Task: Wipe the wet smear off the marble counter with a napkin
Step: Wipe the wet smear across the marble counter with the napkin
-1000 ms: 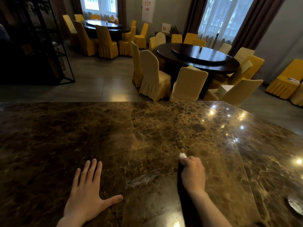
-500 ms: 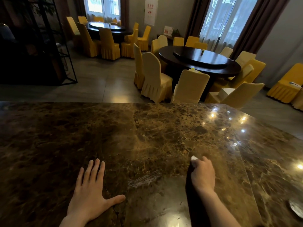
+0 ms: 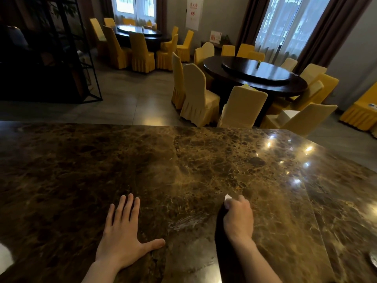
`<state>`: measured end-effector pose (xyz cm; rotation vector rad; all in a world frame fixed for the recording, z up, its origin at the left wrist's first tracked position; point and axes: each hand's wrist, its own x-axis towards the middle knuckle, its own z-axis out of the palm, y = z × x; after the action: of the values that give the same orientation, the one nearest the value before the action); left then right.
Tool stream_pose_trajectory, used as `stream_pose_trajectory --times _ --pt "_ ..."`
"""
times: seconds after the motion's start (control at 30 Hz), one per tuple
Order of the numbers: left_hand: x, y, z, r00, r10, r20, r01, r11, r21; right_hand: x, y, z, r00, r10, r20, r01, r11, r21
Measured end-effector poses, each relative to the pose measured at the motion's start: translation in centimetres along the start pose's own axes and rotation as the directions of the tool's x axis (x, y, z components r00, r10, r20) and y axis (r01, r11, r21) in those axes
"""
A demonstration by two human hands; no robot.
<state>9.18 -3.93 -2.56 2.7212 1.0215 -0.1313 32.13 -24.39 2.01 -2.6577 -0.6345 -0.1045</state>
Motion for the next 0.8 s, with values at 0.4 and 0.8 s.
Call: stream_pose_trajectory --times 0.4,0.8 --pt "0.0 -0.3 -0.2 0.999 0.025 0.037 -0.026 0.999 0.026 -6.1 -10.1 2.1 0.854 -0.505 0.124 0.446 0.834 0.326" --pt "0.0 -0.4 -0.1 0.999 0.034 -0.008 -0.034 0.999 -0.006 -2.4 -1.2 0.8 0.991 -0.124 0.048 0.123 0.992 0.026"
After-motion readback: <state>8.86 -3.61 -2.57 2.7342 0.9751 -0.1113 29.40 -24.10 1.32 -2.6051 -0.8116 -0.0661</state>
